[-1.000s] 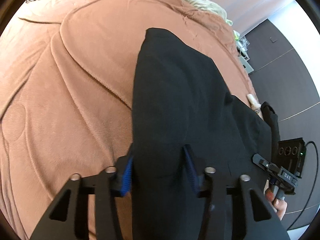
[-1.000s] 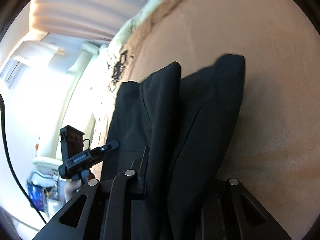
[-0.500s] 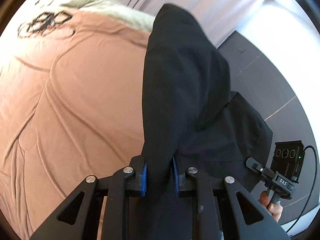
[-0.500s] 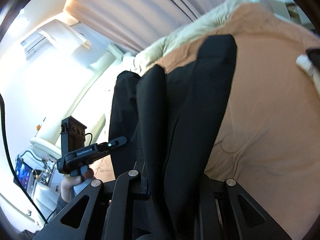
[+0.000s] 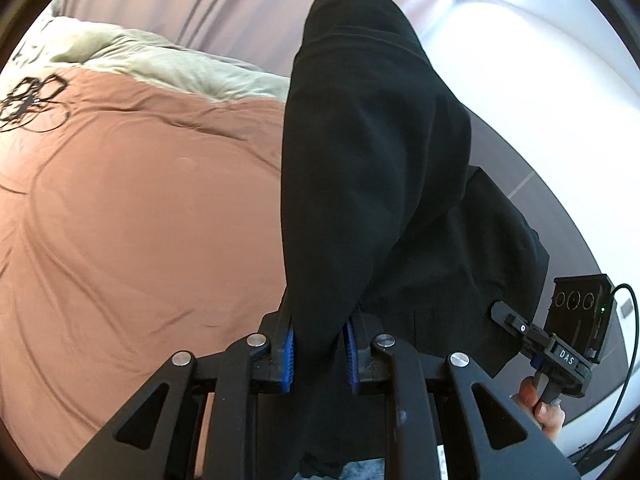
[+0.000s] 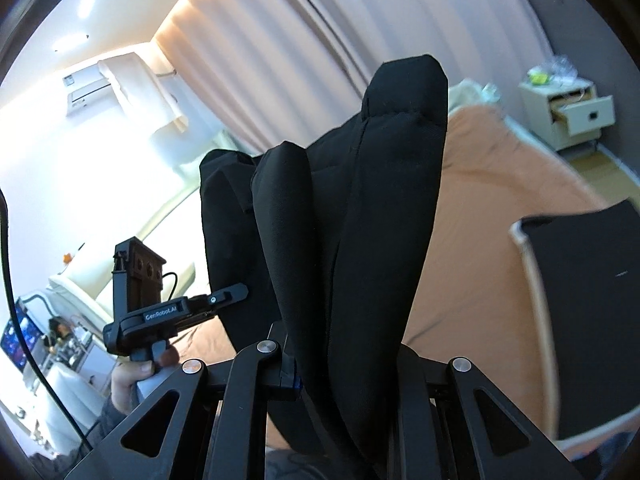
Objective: Fold large clothes
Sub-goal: 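Lift the folded jacket off the bed with both grippers, then carry the held jacket with both grippers onto the folded clothes stack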
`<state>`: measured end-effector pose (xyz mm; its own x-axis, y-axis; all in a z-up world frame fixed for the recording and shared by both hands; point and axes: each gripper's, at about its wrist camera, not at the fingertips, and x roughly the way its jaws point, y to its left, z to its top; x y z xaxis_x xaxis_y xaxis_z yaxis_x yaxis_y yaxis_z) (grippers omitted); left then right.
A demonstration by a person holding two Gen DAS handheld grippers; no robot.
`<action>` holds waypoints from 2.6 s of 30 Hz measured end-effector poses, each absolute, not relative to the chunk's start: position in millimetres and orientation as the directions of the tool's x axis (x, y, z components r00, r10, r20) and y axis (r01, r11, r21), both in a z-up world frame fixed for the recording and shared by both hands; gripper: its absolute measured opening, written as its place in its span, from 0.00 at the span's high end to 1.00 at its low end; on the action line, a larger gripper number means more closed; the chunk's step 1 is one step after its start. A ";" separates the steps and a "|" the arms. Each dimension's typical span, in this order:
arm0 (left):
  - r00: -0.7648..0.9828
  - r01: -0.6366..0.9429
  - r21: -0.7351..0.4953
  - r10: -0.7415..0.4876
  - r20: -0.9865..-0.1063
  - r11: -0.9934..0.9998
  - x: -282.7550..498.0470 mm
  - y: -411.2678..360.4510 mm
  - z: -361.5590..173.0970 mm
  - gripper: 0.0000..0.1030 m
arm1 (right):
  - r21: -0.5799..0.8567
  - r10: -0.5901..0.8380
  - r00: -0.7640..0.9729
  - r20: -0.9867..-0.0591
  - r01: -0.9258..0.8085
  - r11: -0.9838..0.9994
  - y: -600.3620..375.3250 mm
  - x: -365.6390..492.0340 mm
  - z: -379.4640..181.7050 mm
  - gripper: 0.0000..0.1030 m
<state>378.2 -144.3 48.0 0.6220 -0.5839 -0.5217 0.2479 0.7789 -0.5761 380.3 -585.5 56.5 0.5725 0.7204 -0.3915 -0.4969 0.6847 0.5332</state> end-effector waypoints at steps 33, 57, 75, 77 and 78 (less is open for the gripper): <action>0.393 0.380 -0.591 -0.703 -0.593 0.711 453.8 -381.1 23.9 0.80 | 0.358 0.390 0.761 -0.519 -0.221 0.907 -743.2 424.3 92.1 0.84; 0.241 0.325 -0.526 -0.607 -0.757 0.786 539.3 -409.1 -63.1 0.76 | 0.294 0.089 0.743 -0.664 0.150 0.944 -801.1 467.9 -3.4 0.25; 0.248 0.309 -0.489 -0.565 -0.787 0.816 545.0 -415.3 -69.3 0.66 | 0.773 0.437 0.751 -0.495 0.150 0.617 -794.4 345.2 -144.3 0.24; 0.240 0.311 -0.492 -0.568 -0.787 0.814 549.8 -420.7 -71.9 0.66 | 0.792 0.465 0.755 -0.463 0.116 0.600 -785.7 350.1 -144.6 0.24; 0.236 0.311 -0.496 -0.572 -0.786 0.810 551.9 -423.7 -73.1 0.66 | 0.794 0.470 0.751 -0.464 0.116 0.597 -782.2 353.1 -146.2 0.24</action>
